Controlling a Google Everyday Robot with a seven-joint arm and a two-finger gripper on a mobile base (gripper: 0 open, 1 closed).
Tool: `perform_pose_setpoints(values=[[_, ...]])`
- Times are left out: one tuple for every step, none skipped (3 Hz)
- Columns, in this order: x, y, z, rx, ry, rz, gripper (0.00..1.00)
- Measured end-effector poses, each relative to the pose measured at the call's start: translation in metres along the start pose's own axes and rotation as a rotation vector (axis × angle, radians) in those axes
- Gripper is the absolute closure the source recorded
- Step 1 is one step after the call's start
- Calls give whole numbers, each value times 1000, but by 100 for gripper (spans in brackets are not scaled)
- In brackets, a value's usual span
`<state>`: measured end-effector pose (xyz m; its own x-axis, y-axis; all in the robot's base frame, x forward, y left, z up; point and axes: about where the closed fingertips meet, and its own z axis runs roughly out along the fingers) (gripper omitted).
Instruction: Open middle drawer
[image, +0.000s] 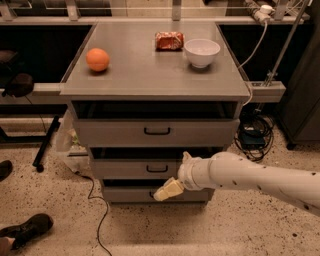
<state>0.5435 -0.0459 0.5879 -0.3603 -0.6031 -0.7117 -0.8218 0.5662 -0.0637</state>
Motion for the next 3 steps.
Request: perform_pose_setpoints(values=[[0, 0, 0, -1, 0, 0, 0], [5, -4, 9, -32, -7, 17, 0], [20, -20, 25, -40, 15, 16, 0]])
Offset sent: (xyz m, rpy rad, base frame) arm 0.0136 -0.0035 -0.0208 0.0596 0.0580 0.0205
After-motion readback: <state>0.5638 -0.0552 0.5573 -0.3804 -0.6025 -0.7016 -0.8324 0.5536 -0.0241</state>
